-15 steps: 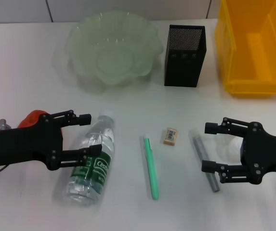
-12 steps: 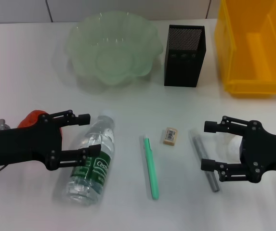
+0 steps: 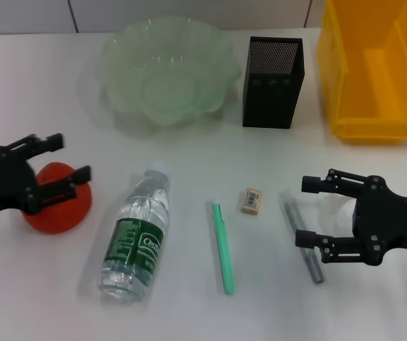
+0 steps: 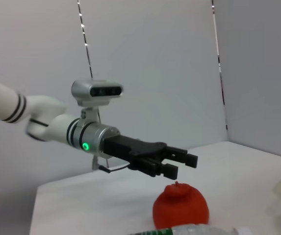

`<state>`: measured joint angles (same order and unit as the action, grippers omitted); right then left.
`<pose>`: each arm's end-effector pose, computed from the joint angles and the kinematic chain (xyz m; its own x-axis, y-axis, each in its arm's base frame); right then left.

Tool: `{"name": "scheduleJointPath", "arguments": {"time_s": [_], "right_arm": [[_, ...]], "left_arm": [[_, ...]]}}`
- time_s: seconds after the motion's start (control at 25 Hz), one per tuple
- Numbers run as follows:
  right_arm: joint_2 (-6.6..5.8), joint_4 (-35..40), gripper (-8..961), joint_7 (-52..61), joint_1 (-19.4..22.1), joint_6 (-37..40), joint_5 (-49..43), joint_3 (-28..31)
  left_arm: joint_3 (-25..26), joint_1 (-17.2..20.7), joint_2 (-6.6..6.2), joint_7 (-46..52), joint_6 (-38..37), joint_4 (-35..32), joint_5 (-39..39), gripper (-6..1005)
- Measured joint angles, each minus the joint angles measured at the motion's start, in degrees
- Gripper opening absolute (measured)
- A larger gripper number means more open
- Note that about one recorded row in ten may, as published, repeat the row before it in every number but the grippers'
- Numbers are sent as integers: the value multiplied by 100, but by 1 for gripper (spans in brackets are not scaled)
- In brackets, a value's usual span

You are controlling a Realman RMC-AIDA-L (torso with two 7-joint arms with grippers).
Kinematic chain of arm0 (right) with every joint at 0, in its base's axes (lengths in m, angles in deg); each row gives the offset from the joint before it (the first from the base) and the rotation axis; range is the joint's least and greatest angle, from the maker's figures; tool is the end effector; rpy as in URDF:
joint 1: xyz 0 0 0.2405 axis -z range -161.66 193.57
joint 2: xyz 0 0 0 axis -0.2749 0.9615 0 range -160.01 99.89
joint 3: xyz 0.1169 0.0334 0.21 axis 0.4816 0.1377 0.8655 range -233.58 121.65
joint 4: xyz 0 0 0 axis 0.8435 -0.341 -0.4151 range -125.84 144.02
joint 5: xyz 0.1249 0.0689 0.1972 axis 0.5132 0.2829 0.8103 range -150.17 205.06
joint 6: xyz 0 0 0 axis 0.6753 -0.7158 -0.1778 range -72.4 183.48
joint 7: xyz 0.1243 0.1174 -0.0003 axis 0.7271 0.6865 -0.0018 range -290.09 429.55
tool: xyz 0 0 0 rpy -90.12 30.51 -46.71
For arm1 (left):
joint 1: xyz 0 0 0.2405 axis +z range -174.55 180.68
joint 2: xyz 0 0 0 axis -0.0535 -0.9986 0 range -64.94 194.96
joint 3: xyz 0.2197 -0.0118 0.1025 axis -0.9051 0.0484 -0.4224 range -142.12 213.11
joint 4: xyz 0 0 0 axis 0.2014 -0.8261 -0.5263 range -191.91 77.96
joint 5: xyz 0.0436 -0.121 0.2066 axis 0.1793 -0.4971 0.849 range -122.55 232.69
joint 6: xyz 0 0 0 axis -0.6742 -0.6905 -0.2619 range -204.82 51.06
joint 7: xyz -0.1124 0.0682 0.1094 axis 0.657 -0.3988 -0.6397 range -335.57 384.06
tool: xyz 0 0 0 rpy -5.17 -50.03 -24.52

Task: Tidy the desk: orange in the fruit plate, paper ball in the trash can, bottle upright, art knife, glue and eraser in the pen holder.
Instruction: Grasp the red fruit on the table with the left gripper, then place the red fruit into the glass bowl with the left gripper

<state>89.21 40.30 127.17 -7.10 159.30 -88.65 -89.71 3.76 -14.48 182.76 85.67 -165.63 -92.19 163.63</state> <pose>0.2851 0.2818 -0.0229 0.7778 -0.1565 -0.6087 -0.2770 -0.9547 -0.1086 -0.3437 0.3073 0.0172 0.7869 0.2307 0.5723 0.5090 -0.7670 -0.3907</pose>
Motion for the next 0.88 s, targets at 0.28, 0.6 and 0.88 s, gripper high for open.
{"name": "scheduleJointPath", "arguments": {"time_s": [0.28,0.6,0.88], "right_arm": [[-1,-3,842,13,-37,-49,0,-21],[-9,1,841,75,-78,-102,0,0],[-6,4,841,154,-106,-297,0,8]], "left_arm": [[18,94,-7,-92,817,407,29,769],[-78,102,-28,120,1110,445,230,660],[-87,50,-3,165,1034,389,291,390]]}}
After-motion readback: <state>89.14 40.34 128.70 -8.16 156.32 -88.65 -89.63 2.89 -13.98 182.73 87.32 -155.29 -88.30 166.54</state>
